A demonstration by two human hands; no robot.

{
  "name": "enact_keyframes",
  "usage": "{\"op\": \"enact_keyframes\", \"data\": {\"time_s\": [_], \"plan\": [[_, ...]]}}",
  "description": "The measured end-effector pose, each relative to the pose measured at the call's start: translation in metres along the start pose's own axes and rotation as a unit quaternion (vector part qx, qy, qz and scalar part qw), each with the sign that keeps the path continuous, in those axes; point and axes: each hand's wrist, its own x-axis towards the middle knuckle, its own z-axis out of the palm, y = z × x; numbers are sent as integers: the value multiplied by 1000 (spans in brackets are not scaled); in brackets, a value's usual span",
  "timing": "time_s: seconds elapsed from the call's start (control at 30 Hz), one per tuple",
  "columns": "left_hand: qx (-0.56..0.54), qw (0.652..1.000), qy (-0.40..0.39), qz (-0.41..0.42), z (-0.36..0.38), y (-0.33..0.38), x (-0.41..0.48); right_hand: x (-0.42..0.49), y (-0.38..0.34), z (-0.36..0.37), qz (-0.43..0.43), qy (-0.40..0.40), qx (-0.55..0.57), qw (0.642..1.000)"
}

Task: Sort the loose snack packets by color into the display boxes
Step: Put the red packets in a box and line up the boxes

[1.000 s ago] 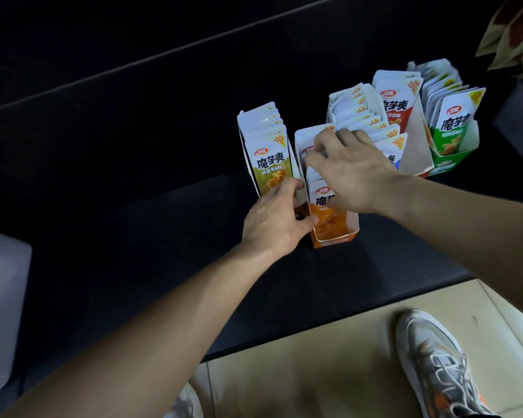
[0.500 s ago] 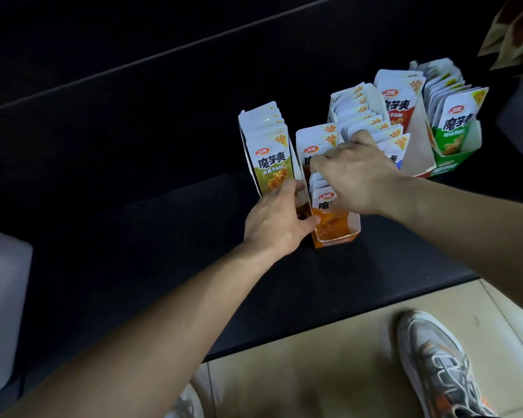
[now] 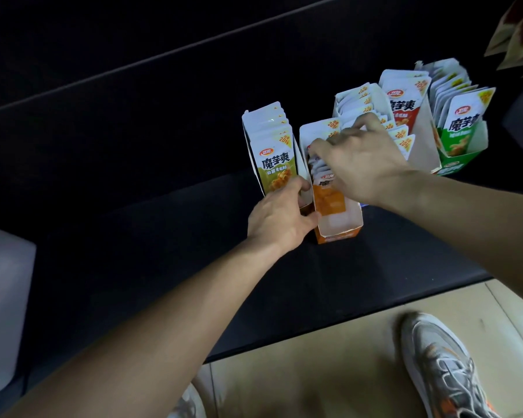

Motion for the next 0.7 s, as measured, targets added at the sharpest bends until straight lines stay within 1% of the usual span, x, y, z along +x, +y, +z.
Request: {"op": "enact_keyframes", "data": {"time_s": [0.13, 0.33, 0.4, 0.57, 0.7], "plan": [[-4, 1000, -4, -4, 0, 2, 0, 5, -3, 2, -6, -46, 22, 999], [-11, 1000, -1, -5, 0, 0, -1, 7, 0, 5, 2, -65, 25, 998], [-11, 1000, 1, -5, 0, 1, -1, 8, 3, 6, 1, -52, 12, 999], [-5, 1000, 0, -5, 0, 2, -2, 5, 5, 11, 11, -27, 71, 997], [-2, 1000, -1, -8, -1, 2, -1, 3, -1, 10, 25, -17, 46, 999]]}}
